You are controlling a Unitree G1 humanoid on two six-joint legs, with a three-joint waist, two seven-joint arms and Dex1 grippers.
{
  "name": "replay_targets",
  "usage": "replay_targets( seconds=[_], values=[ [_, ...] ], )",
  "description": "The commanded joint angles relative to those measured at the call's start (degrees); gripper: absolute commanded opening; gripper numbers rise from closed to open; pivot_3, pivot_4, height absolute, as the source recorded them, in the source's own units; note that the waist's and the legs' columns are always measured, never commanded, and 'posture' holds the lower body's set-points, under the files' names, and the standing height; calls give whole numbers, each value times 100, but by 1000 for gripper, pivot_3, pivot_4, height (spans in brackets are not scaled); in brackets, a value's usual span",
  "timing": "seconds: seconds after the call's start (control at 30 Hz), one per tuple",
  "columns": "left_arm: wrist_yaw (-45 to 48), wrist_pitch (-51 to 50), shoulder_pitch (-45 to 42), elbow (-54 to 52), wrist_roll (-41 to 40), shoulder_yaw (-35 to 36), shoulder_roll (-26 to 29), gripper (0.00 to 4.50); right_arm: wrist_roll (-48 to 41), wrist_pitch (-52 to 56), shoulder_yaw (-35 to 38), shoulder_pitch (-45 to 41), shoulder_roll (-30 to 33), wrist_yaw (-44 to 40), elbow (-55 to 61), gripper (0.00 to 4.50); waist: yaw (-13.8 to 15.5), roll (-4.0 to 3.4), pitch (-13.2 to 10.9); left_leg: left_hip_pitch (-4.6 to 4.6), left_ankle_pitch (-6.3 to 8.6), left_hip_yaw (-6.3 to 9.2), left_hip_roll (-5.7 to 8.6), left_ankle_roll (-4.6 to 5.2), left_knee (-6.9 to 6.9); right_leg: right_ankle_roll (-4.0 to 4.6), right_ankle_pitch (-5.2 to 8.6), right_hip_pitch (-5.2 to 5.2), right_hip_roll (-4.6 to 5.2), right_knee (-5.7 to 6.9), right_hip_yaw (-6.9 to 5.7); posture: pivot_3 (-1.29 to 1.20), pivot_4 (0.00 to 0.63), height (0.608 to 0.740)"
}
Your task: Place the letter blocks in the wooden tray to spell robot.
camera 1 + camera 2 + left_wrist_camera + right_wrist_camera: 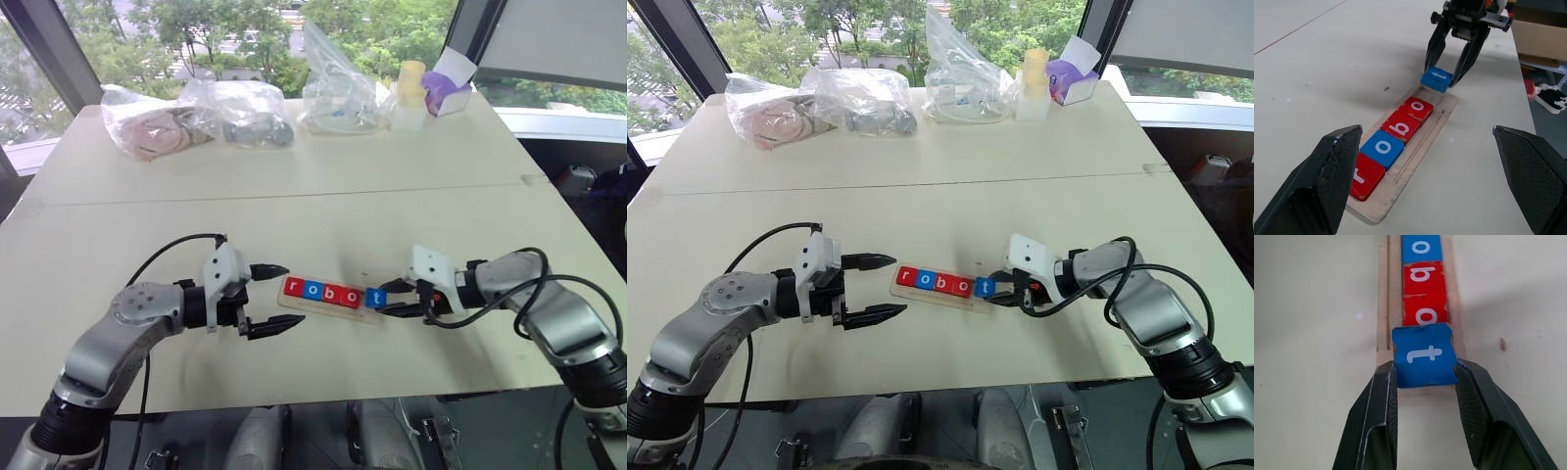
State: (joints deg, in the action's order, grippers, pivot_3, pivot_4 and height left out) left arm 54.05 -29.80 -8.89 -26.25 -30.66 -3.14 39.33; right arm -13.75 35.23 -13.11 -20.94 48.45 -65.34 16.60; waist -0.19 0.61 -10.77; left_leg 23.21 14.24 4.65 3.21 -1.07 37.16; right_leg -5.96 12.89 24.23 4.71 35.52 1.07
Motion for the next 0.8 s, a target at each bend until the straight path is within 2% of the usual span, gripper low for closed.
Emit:
replay_targets(
  seconds=[0.03, 0.8],
  values=[
    [-46, 6, 6, -271, -84, 118, 32, 4500, 141, -10, -113, -165, -33, 120, 126, 1105, -7, 0, 0, 0, 0, 0, 0, 0, 0, 0, 0, 0, 0, 0, 0, 0, 150, 740],
    [-203, -71, 95, -407, -162, 130, 36, 4500, 340, -3, -318, -323, -124, 143, -84, 1105, -35, 0, 0, 0, 0, 0, 0, 0, 0, -3, -2, 1, -2, 2, -1, 0, 150, 740]
  ],
)
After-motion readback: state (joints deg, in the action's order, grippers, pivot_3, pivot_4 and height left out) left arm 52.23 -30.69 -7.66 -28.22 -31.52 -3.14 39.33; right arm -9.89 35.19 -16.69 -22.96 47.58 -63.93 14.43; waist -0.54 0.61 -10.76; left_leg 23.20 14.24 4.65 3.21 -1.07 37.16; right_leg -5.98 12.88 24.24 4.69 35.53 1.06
